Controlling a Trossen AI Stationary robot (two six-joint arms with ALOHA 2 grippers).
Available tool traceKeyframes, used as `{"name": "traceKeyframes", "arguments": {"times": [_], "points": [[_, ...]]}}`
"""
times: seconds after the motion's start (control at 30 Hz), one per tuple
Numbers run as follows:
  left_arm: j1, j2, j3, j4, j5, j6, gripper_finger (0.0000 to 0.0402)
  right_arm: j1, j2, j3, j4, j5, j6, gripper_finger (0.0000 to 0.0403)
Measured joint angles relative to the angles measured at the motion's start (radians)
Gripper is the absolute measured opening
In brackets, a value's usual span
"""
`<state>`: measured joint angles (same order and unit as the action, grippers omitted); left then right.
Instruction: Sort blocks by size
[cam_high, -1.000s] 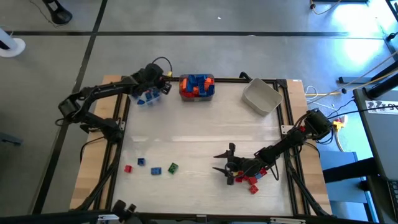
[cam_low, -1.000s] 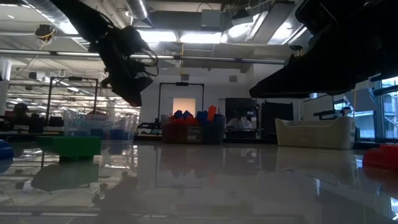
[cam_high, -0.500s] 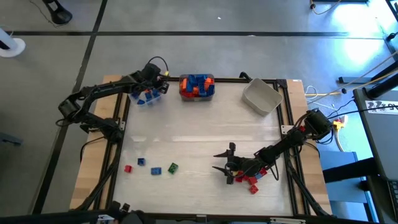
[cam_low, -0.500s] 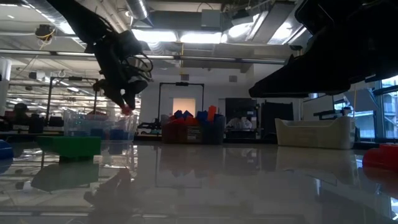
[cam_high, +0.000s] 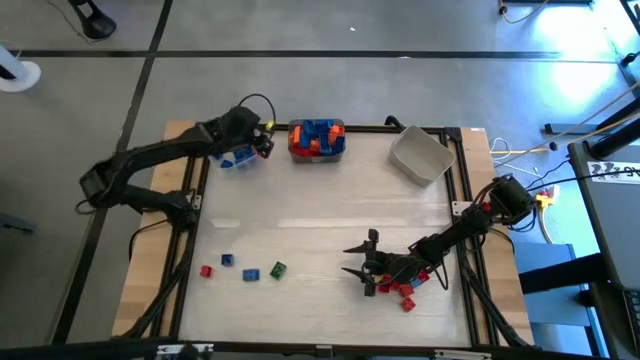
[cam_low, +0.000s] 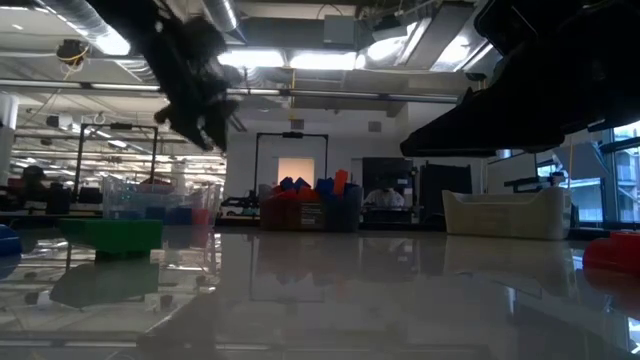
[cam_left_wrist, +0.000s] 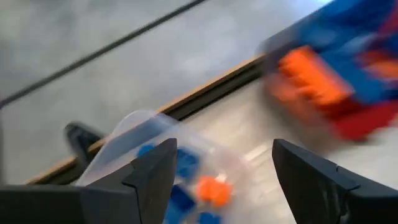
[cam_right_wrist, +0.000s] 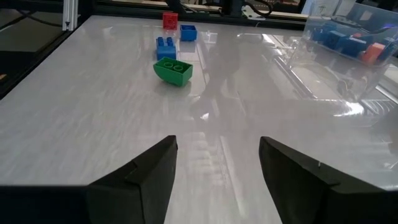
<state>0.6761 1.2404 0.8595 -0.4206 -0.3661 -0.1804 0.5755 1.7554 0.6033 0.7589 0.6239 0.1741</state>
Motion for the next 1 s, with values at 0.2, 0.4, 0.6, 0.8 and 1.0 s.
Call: {"name": "traceKeyframes", "arguments": {"times": [0.2, 0.4, 0.6, 0.8, 1.0], "points": [[-0.246, -0.120, 0.001, -0.039, 0.000, -0.026, 0.0250, 0.000, 0.000, 0.000, 0.004, -0.005, 0.000, 0.0230], [-0.518, -0.122, 0.001, -0.050, -0.003, -0.119, 0.0250, 0.000, 0.000, 0.000, 0.007, -0.005, 0.001, 0.0230], [-0.708, -0.078, 0.001, -0.084, -0.028, -0.255, 0.0250, 0.000, 0.000, 0.000, 0.007, -0.006, 0.002, 0.0230], [-0.885, -0.044, 0.001, -0.127, -0.032, -0.430, 0.0250, 0.000, 0.000, 0.000, 0.003, -0.006, 0.012, 0.0230], [-1.068, -0.002, 0.001, -0.129, -0.031, -0.588, 0.0250, 0.000, 0.000, 0.000, 0.000, -0.007, 0.024, 0.0230]]}}
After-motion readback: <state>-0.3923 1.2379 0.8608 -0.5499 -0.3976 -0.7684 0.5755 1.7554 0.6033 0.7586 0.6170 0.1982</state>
